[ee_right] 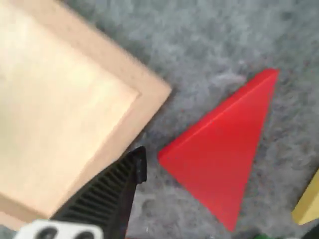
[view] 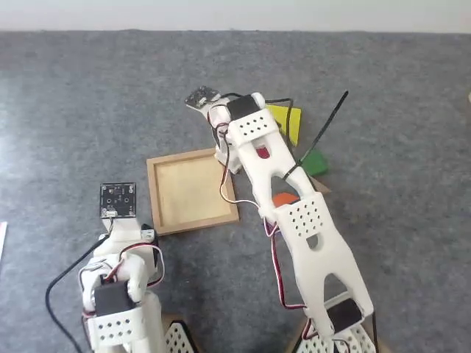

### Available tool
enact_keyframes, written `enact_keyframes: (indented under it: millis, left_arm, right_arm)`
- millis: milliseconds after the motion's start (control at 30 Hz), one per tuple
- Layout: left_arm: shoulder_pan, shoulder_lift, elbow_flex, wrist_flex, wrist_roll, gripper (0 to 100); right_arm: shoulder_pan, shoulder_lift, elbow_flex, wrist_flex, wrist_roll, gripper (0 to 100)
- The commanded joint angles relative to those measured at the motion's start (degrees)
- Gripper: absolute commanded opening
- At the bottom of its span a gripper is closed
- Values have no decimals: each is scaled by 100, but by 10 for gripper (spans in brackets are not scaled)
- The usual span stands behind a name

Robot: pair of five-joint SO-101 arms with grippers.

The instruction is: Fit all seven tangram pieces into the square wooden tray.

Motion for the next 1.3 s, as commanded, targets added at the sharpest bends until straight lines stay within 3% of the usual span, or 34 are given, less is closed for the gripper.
enact_keyframes:
  millis: [0,100,333,933,1167,1267]
  left_arm:
    - [9,-105,-66,18,0,81]
    - [9,-105,-66,18,0,81]
    - [9,-105,-66,18,0,81]
    - [9,-105,-66,18,0,81]
    - [9,-105,-66,18,0,81]
    - [9,-105,-66,18,0,81]
  right_arm:
    - [48,13,-281,-242,-97,522]
    - [75,145,-281,-338,-255,495]
    - [163,180,-281,-444,-308,277]
    - [374,752,-633,-110,-264,324]
    - [409,743,-686,-198,-264,188]
    - [453,778,-932,-163,-26,190]
